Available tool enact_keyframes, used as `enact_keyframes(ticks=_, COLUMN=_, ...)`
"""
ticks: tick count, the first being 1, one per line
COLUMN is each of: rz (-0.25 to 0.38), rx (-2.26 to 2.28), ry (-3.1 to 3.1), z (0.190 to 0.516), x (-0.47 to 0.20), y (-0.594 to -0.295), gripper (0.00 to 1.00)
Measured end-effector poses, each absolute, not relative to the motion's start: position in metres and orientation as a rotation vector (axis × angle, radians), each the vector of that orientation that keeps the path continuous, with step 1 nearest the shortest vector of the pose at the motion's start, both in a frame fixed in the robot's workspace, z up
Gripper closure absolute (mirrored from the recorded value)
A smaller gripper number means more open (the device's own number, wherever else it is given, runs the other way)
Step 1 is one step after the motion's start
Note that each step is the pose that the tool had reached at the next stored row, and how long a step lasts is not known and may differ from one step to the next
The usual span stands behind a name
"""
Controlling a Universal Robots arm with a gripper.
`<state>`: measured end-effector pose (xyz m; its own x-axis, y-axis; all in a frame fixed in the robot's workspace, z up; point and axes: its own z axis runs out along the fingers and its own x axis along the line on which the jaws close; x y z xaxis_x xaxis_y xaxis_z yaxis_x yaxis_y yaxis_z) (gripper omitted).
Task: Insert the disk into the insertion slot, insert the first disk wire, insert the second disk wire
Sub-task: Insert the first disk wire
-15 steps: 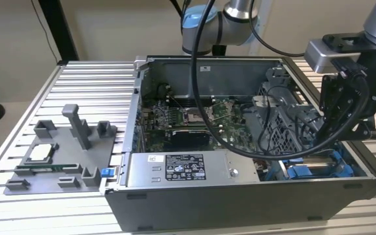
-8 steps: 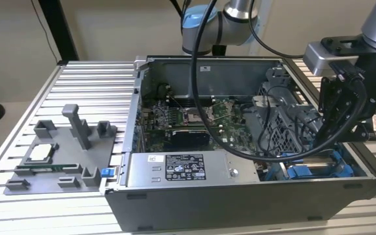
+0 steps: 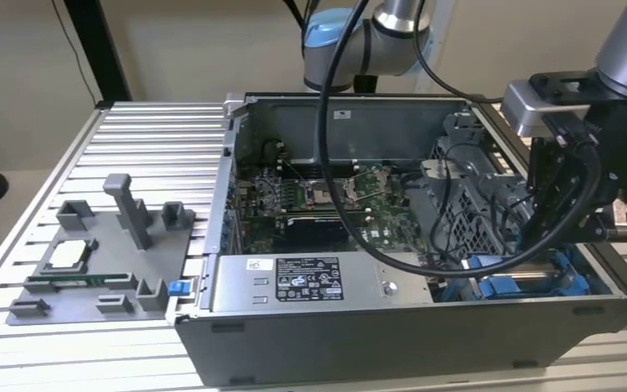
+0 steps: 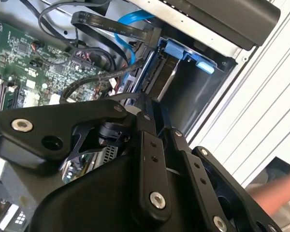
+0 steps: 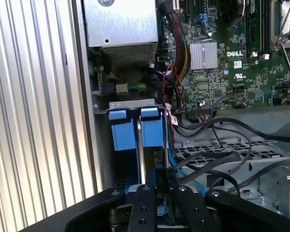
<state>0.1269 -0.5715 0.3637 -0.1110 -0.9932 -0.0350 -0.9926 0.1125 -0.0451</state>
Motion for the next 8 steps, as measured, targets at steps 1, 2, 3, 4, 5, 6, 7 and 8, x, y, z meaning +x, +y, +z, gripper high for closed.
enact_keyframes(ticks=1, rz=-0.011, rx=-2.054, ry=2.299, z=0.363, x=0.127, y=-0.572, gripper=1.00)
enact_keyframes(ticks=2, rz=-0.007, rx=-2.052, ry=2.297, z=0.362, x=0.128, y=-0.571, gripper=1.00)
enact_keyframes(ticks=3, rz=-0.004, rx=-2.051, ry=2.296, z=0.361, x=0.129, y=-0.571, gripper=1.00)
enact_keyframes(ticks=4, rz=-0.001, rx=-2.050, ry=2.295, z=0.360, x=0.132, y=-0.571, gripper=1.00)
enact_keyframes(ticks=5, rz=0.002, rx=-2.050, ry=2.294, z=0.360, x=0.134, y=-0.571, gripper=1.00)
enact_keyframes(ticks=6, rz=0.005, rx=-2.049, ry=2.294, z=0.359, x=0.137, y=-0.571, gripper=1.00)
enact_keyframes(ticks=7, rz=0.007, rx=-2.049, ry=2.293, z=0.358, x=0.140, y=-0.571, gripper=1.00)
enact_keyframes(ticks=8, rz=0.009, rx=-2.048, ry=2.293, z=0.358, x=0.143, y=-0.570, gripper=1.00)
